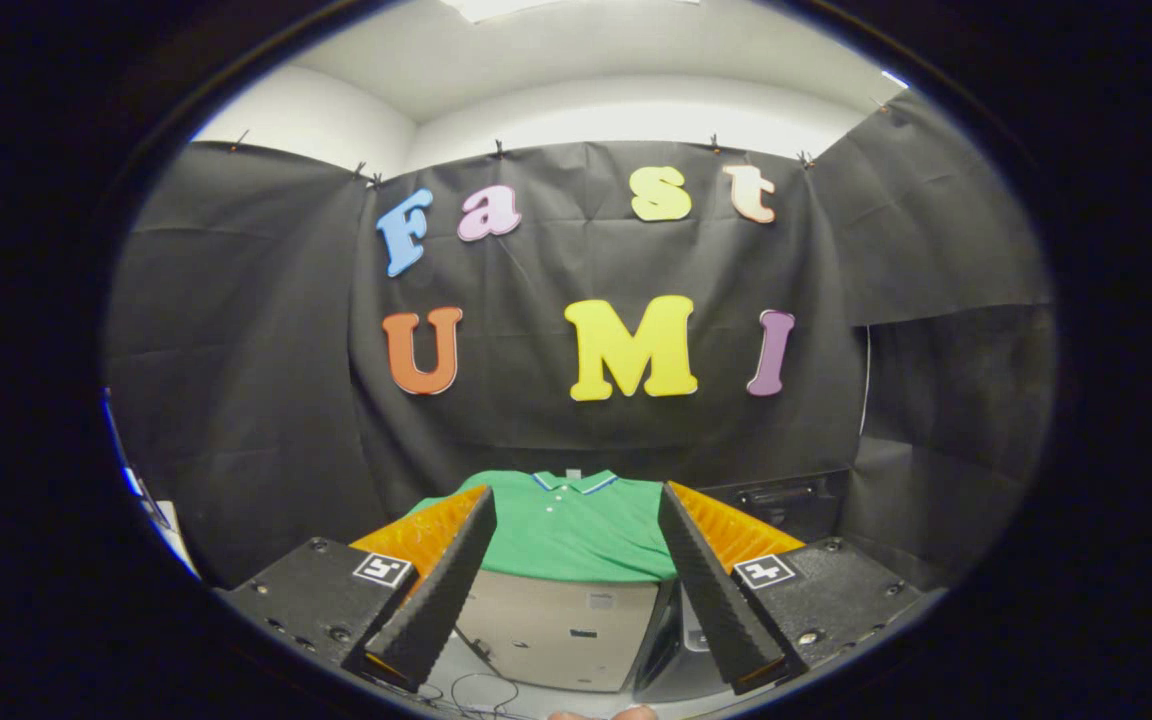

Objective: Put the clothes into the washing machine and then close the washing machine lid.

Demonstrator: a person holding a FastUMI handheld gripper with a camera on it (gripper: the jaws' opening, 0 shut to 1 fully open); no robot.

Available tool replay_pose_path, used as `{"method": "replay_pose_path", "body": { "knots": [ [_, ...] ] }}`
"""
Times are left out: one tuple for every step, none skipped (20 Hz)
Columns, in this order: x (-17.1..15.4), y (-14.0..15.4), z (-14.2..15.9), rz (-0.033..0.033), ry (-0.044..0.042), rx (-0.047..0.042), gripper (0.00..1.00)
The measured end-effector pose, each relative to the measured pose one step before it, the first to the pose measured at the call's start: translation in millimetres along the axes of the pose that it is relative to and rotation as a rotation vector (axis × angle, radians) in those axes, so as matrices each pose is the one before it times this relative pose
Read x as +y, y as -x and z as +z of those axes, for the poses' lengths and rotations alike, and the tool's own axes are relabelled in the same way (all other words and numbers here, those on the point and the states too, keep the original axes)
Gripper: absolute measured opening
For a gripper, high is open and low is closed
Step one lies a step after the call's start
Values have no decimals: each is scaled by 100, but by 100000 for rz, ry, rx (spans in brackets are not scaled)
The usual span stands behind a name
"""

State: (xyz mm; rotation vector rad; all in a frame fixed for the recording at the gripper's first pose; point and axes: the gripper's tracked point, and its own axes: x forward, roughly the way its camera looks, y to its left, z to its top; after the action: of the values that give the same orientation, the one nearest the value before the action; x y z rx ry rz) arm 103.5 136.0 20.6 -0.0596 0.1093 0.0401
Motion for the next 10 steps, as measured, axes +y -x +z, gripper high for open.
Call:
{"method": "replay_pose_path", "body": {
  "knots": [
    [497, -788, 599, 450, 1012, 487, 100],
    [827, -864, 594, 908, -126, 556, 100],
    [753, -754, 435, 1561, -198, 1027, 100],
    [552, -774, 8, 827, 273, 2236, 100],
    [449, -909, -108, 591, 523, 3610, 100],
    [343, -917, -413, 1119, 537, 4184, 100],
    [448, -891, -240, 1690, -13, 4169, 100],
    [573, -1081, 162, 2011, 111, 2561, 100],
    [93, -1025, 210, 251, 592, 2455, 100],
    [-133, -1067, 426, -147, 1467, 1809, 100]
  ]
}}
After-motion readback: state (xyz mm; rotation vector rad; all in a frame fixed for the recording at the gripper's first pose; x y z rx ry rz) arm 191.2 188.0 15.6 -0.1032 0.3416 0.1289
